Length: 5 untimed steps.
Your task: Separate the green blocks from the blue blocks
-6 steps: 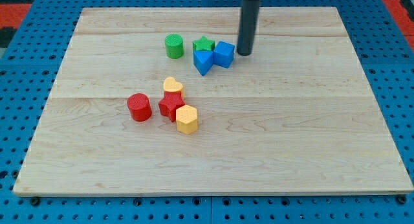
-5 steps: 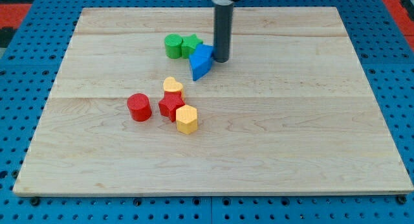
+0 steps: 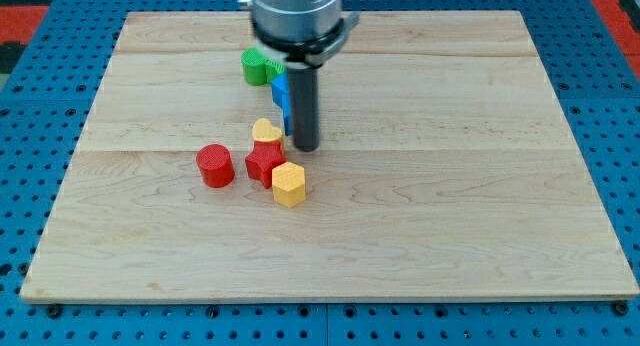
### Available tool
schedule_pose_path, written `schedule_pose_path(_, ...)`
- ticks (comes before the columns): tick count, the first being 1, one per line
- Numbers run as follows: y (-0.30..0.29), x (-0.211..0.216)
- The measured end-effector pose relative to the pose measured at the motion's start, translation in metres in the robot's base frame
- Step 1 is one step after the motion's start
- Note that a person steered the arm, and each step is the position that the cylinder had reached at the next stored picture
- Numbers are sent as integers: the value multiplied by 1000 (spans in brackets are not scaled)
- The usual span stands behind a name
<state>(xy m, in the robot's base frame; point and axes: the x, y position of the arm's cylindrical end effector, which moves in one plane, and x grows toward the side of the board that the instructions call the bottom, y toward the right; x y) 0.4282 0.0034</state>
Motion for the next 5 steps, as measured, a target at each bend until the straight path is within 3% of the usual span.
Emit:
schedule_pose_path(1,29,-79)
schedule_pose_path(2,-7,-123)
schedule_pose_path(5,-168,-117)
